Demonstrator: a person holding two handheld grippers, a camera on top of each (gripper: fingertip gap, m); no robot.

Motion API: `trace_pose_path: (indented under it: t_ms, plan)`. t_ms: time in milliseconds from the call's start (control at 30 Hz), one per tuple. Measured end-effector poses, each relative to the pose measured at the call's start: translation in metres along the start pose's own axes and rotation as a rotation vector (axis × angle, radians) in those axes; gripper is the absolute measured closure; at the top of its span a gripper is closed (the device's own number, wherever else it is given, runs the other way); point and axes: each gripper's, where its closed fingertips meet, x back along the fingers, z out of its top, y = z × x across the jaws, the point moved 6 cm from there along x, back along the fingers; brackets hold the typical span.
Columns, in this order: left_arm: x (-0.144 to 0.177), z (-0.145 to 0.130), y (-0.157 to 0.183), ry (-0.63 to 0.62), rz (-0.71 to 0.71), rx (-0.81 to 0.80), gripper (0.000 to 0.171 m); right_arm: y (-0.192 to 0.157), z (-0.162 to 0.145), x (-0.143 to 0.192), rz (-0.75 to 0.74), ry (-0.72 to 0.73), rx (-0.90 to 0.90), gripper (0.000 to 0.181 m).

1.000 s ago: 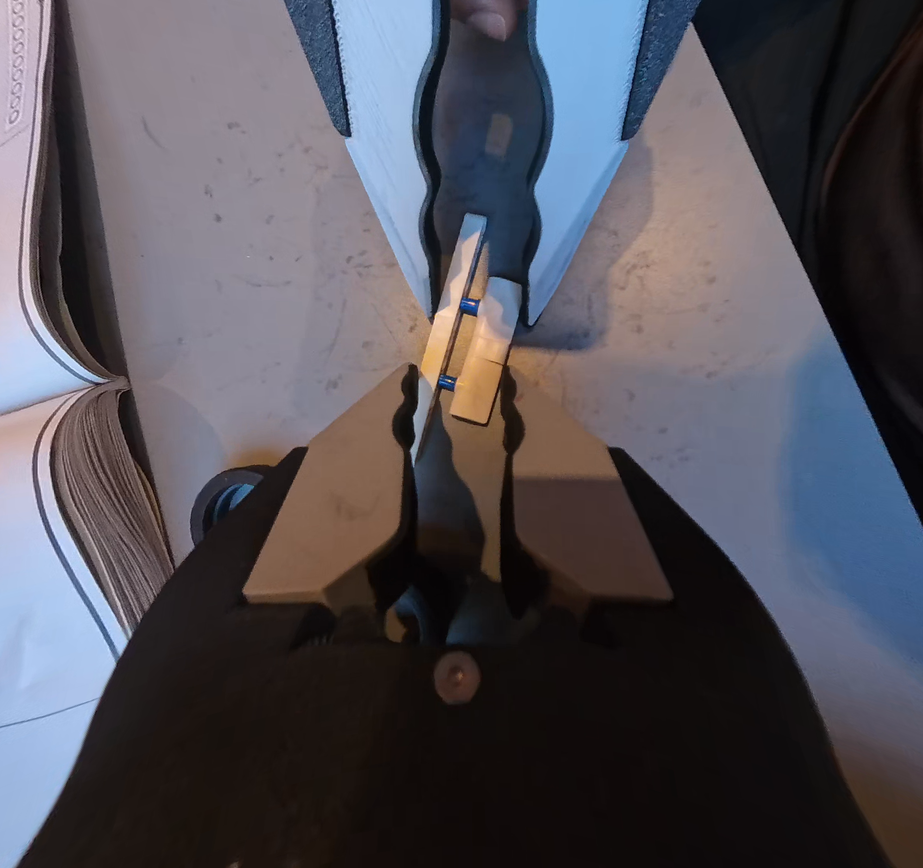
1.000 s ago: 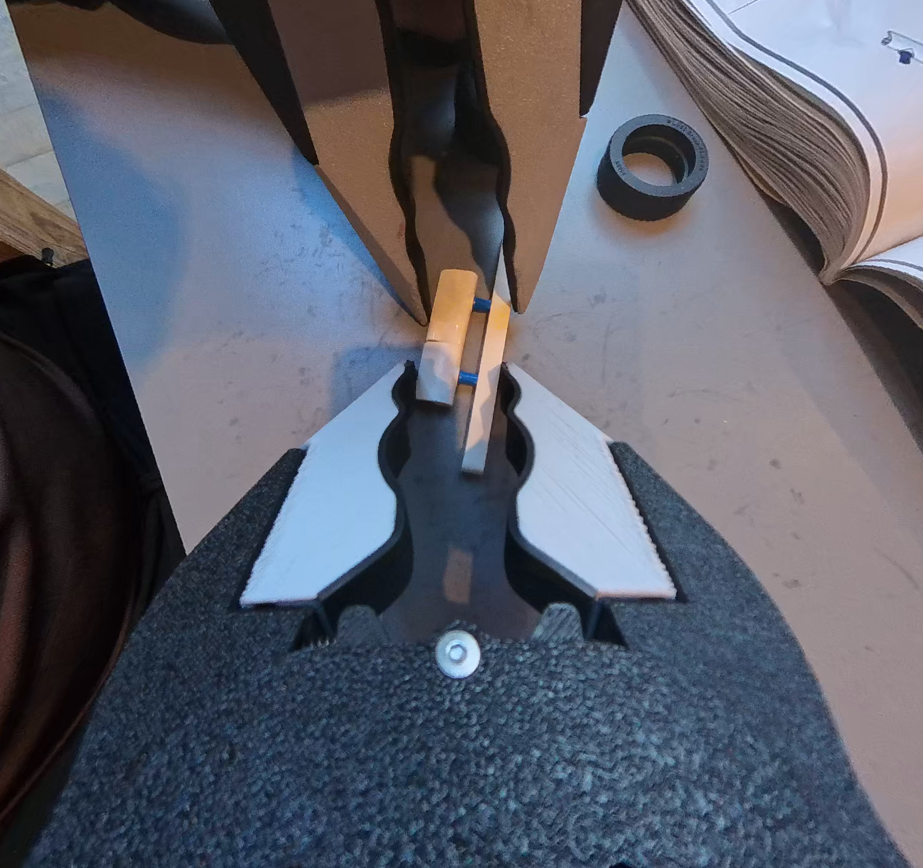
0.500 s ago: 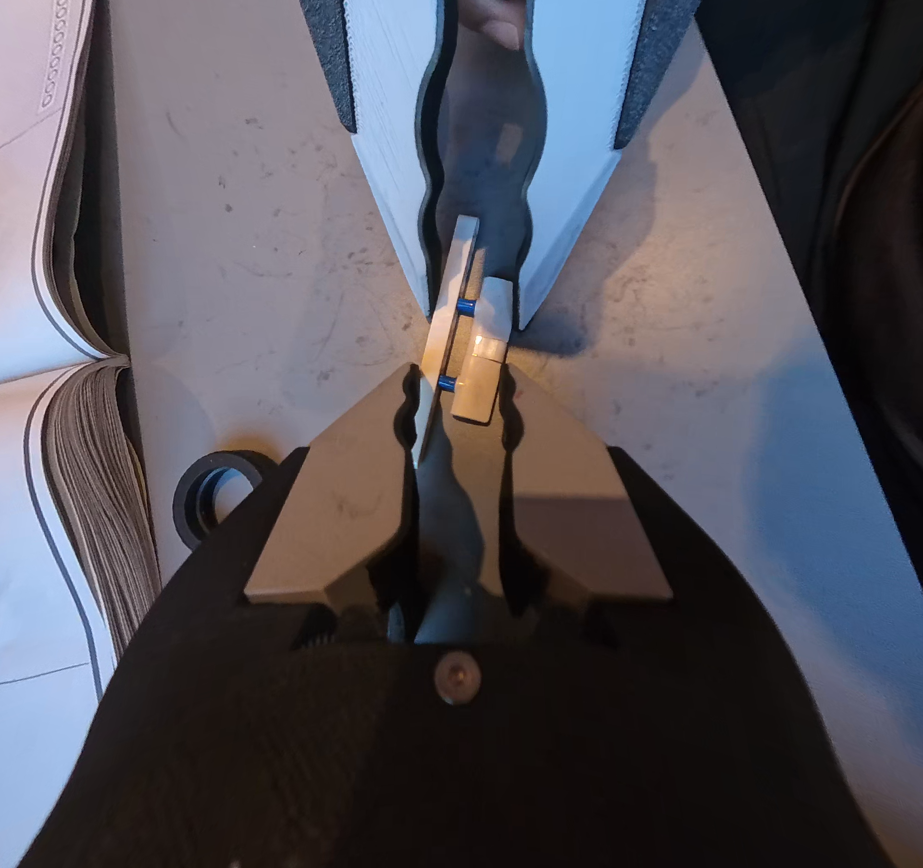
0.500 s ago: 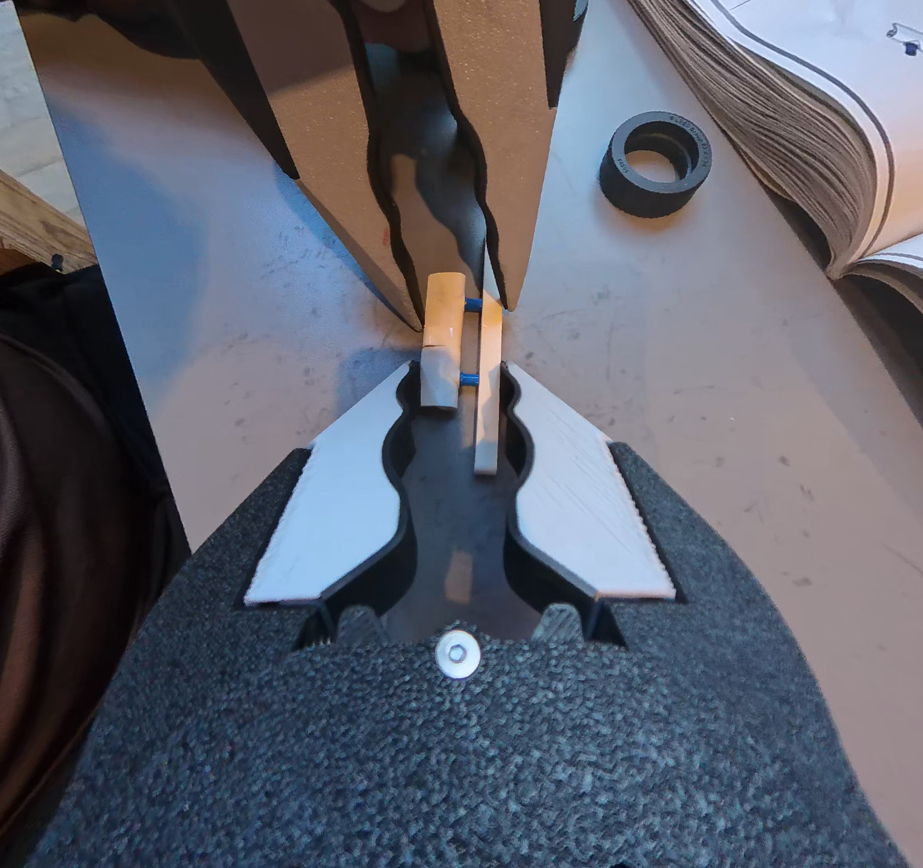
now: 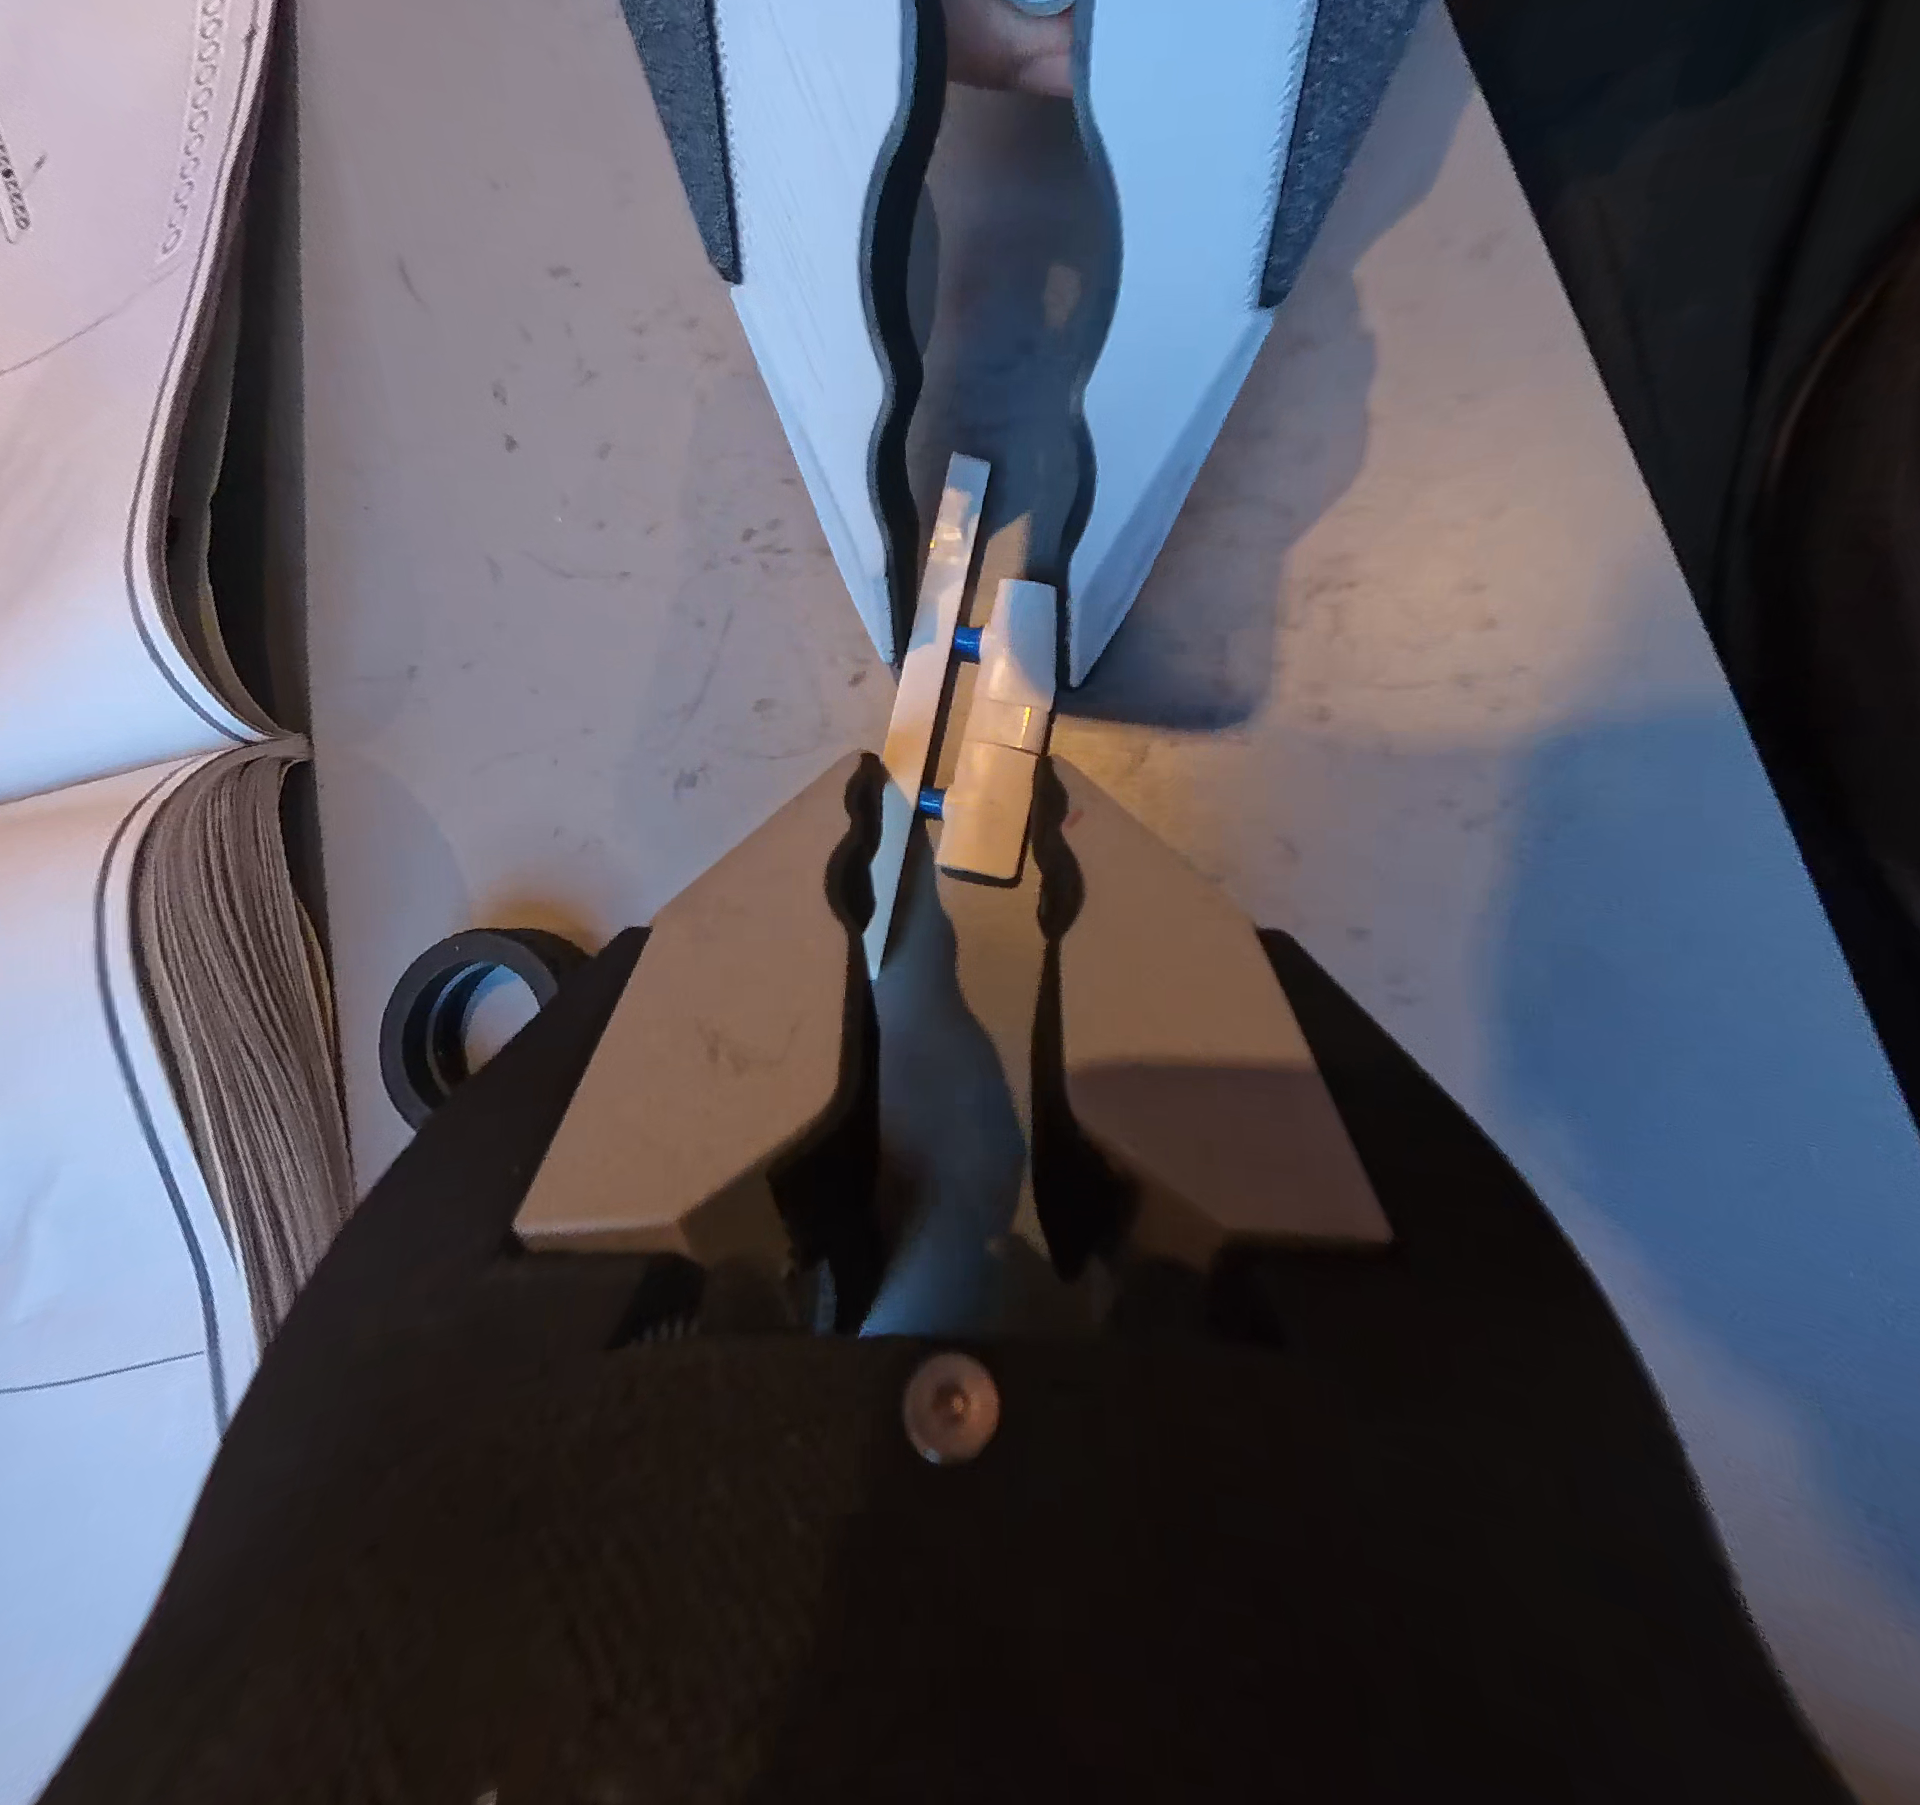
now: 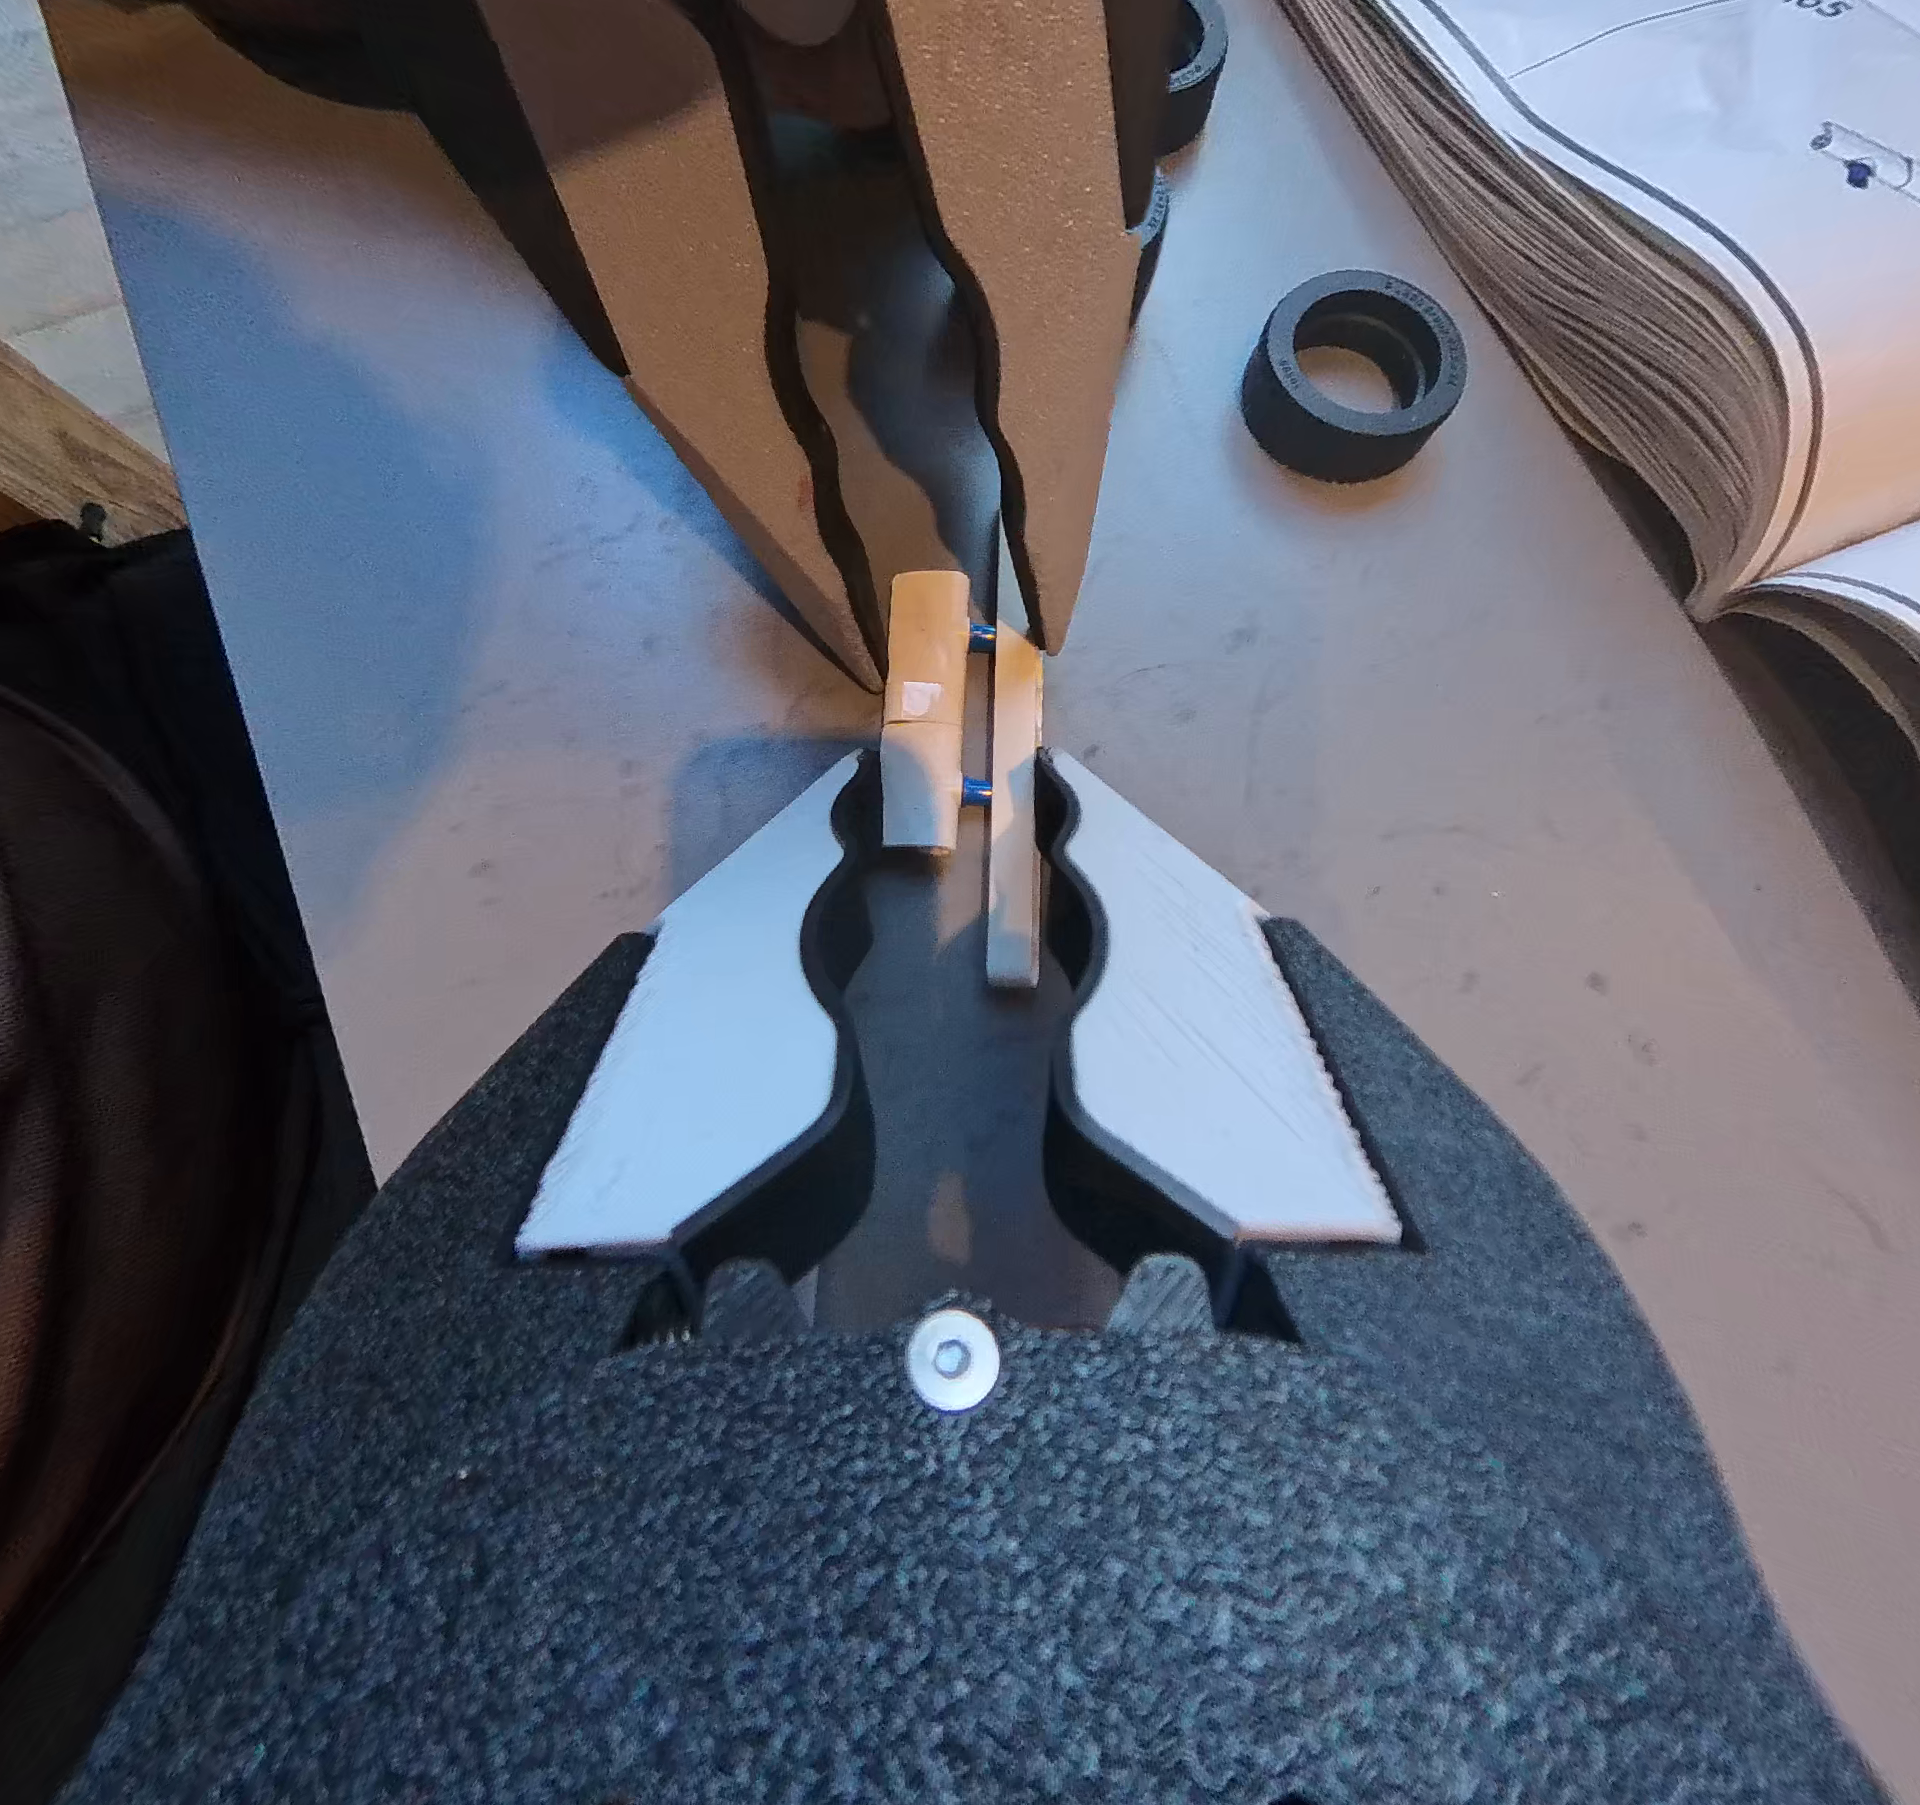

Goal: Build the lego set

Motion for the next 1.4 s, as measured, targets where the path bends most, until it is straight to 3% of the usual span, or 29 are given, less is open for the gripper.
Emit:
trace_pose_path:
  t_ms: [200,467,1200,1333,1400]
  plan:
    - [-0.001,0.000,-0.007,0.007,-0.099,0.109,0.143,0.008,-0.002,0.001,0.121,0.002,-0.212,0.150]
    - [-0.003,0.000,-0.004,-0.002,-0.054,0.069,0.142,0.000,-0.007,0.005,-0.026,-0.014,-0.161,0.149]
    - [-0.003,0.001,-0.001,-0.001,-0.038,0.063,0.143,-0.004,-0.008,0.006,-0.016,-0.015,-0.090,0.158]
    - [-0.003,0.002,0.000,0.000,-0.020,0.073,0.143,0.002,-0.008,0.006,0.037,-0.021,-0.162,0.156]
    - [-0.005,0.003,0.000,0.001,-0.027,0.081,0.143,0.004,-0.003,0.006,0.007,-0.064,-0.094,0.152]
